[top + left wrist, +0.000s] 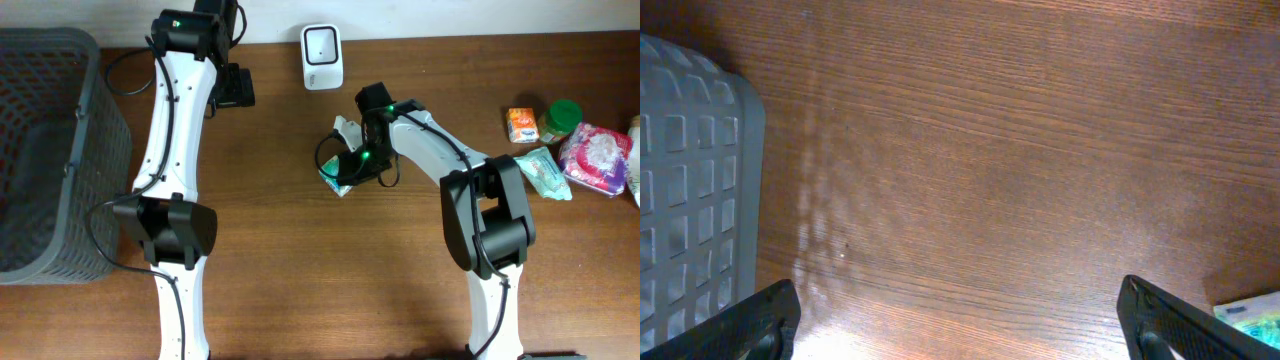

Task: Scan the item barcode

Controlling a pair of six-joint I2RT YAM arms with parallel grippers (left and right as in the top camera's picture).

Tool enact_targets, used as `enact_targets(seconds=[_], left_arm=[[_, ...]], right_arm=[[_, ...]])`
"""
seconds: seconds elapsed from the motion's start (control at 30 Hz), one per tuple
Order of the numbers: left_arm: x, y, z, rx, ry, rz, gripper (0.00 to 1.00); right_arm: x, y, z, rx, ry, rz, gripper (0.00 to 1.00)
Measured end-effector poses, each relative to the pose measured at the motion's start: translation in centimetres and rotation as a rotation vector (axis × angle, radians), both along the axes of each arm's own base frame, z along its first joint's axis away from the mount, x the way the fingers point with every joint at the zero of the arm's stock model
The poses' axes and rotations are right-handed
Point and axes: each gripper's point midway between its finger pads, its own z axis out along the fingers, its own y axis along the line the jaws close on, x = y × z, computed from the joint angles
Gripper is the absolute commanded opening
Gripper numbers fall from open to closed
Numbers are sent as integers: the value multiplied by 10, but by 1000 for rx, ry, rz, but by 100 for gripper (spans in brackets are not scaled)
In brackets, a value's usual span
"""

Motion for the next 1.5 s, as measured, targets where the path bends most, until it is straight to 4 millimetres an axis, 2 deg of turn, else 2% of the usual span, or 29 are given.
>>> enact_targets(seconds=[0.13,0.23,0.3,0.33,0.4,0.53,0.7,1.07,1.1,1.2,1.23,1.33,1.4,1.47,1.5], left_arm=[[0,0,0,0,0,0,99],[0,0,0,0,0,0,99],[0,-1,0,0,-1,-1,99],[0,-1,0,0,0,-2,99],[0,-1,0,0,0,-2,99],[0,-1,0,0,0,-2,99],[0,-1,0,0,0,-2,99],[0,-1,0,0,0,-2,99],[0,-1,0,0,0,-2,99],[0,-1,0,0,0,-2,99],[0,-1,0,0,0,-2,99],[0,-1,0,0,-1,-2,99],[0,-1,0,0,0,-2,99],[0,-1,0,0,-1,-2,99],[0,-1,0,0,-2,-2,99]], right_arm=[[-9,21,19,174,73,1,16],[-2,39,66,412,121,-5,15],[5,43,96,578,151,-18,15],[13,41,122,727,169,-30,15],[24,26,149,882,185,-51,15],[48,-21,170,1002,211,-161,11],[61,-50,174,1030,218,-235,11],[58,-49,175,1036,217,-225,9],[57,-48,175,1036,217,-223,5],[57,-45,172,1019,213,-221,4],[57,-42,164,974,207,-231,4],[64,-32,115,681,139,-285,4],[75,-24,77,423,30,-313,4],[94,-11,63,279,-115,-315,4],[110,1,68,265,-221,-308,4]])
